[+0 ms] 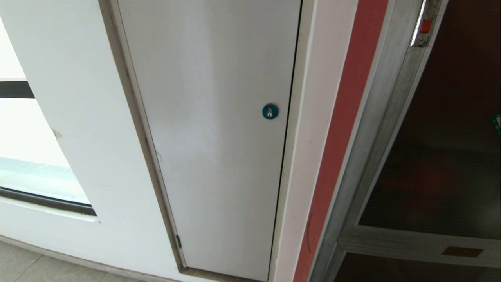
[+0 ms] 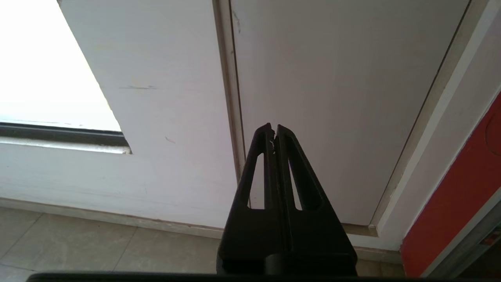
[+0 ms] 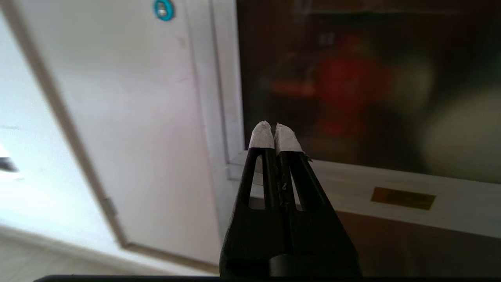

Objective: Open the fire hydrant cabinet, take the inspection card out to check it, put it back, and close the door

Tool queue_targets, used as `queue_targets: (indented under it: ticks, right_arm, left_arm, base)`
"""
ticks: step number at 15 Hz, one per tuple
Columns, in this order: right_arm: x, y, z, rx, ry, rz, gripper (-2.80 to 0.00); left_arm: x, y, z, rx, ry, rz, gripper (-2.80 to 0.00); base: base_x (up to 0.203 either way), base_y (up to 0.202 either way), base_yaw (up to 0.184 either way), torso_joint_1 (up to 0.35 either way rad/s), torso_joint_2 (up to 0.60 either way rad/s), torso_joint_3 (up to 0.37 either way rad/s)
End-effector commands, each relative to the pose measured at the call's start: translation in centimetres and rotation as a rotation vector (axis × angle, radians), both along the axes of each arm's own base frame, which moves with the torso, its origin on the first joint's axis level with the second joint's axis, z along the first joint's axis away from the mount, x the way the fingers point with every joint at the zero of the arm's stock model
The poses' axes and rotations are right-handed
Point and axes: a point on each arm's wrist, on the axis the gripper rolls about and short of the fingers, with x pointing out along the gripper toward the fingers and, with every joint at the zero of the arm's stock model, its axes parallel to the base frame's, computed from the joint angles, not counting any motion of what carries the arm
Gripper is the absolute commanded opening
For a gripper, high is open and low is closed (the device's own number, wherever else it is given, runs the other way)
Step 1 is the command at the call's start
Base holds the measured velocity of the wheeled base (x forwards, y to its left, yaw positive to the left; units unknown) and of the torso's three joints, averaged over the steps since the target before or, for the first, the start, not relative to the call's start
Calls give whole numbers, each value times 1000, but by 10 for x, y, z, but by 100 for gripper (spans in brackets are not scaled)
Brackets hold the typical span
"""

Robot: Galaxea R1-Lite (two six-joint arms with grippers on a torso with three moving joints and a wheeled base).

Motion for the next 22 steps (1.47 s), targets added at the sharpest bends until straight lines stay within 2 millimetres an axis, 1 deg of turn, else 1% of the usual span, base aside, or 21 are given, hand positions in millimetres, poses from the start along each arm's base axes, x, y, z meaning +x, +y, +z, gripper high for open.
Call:
queue_targets:
  ticks: [1,4,5,7,9,12,14,15,22]
  right_arm:
    - [15,-1,-22,-27,-40,-28,-280]
    - [35,-1,-53,-143,-75,-75,-280]
    - [38,-2,-58,-176,-83,-87,-280]
    - [38,-2,-60,-179,-62,-86,-280]
    - [39,-2,-67,-180,1,-78,-280]
    - [40,-2,-75,-128,84,-61,-280]
    - [40,-1,-80,-122,135,-55,-280]
    - [40,-1,-79,-98,128,-50,-280]
    - [40,-1,-79,-84,124,-51,-280]
  left_arm:
    - [1,0,-2,0,7,0,-280]
    - [1,0,-2,0,7,0,-280]
    - [1,0,-2,0,7,0,-280]
    - [1,0,-2,0,7,0,-280]
    - [1,0,-2,0,7,0,-280]
    - [1,0,-2,0,7,0,-280]
    - [1,0,-2,-1,7,0,-280]
    - [1,0,-2,0,7,0,-280]
    - [1,0,-2,0,7,0,-280]
  base:
    - [0,0,0,0,0,0]
    - [0,0,0,0,0,0]
    - [0,0,0,0,0,0]
    - [0,0,0,0,0,0]
    - [0,0,0,0,0,0]
    - [0,0,0,0,0,0]
    - [0,0,0,0,0,0]
    - [0,0,0,0,0,0]
    - [0,0,0,0,0,0]
